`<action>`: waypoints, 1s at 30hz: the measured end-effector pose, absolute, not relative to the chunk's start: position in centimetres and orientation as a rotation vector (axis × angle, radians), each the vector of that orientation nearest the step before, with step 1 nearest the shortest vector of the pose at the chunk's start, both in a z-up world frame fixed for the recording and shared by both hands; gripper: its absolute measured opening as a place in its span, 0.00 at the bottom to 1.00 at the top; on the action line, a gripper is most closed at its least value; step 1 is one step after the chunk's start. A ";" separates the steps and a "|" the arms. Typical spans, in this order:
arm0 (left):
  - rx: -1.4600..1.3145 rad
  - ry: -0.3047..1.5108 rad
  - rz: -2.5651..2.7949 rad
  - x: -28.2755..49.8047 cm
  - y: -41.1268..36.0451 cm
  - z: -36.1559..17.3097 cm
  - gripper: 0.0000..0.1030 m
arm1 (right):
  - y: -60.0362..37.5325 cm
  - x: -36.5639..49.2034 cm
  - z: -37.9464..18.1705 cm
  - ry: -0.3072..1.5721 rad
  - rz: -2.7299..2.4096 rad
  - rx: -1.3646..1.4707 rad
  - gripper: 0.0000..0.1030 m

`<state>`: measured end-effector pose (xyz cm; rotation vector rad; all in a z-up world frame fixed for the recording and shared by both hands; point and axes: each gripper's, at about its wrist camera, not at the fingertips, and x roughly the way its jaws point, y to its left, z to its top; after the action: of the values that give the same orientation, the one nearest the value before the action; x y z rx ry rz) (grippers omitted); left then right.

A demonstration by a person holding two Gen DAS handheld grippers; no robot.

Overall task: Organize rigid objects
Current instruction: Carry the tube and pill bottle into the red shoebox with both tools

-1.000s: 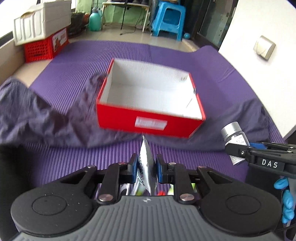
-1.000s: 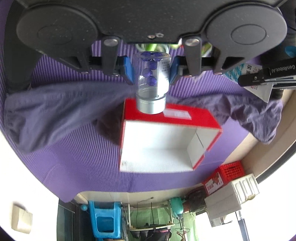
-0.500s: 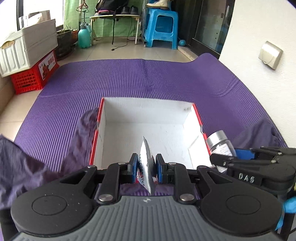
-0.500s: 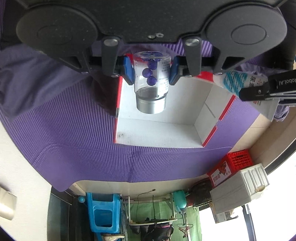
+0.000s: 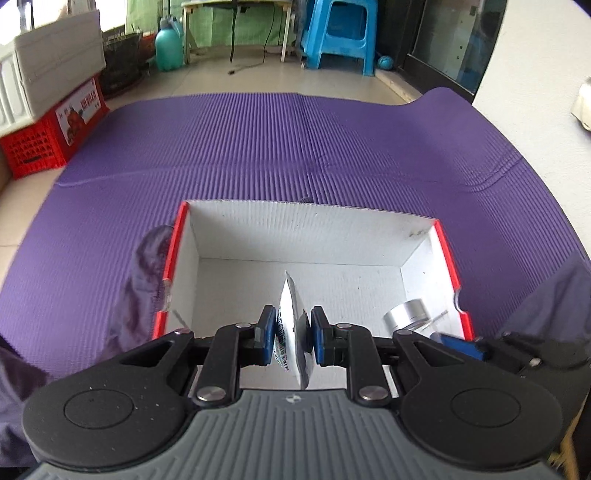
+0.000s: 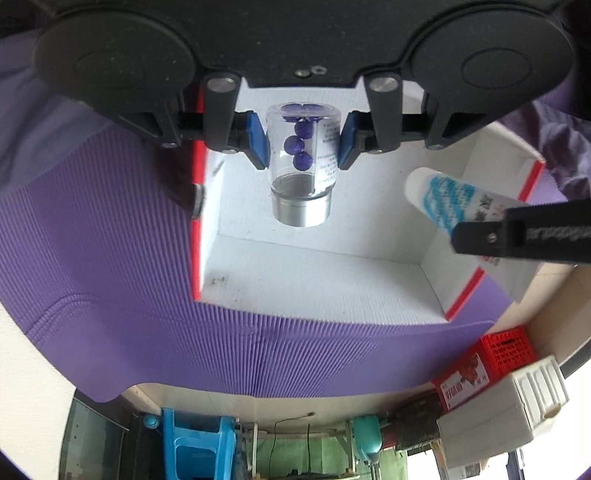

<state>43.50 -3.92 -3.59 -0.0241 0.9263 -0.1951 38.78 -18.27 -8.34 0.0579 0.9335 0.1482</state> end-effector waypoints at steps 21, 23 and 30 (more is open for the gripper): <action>-0.113 1.024 -0.227 48.0 -3.6 -10.0 0.19 | -16.5 42.5 -13.7 1.076 0.152 -0.009 0.38; -0.091 1.036 -0.235 47.3 -3.4 -10.0 0.19 | -16.5 42.1 -13.6 1.069 0.154 -0.011 0.39; -0.041 1.093 -0.225 45.7 -3.3 -10.2 0.20 | -17.0 40.8 -12.7 1.063 0.184 0.016 0.46</action>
<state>45.69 -3.32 -10.19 -0.0407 1.0932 -0.2248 40.85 -17.01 -12.70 0.0158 1.0626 0.1840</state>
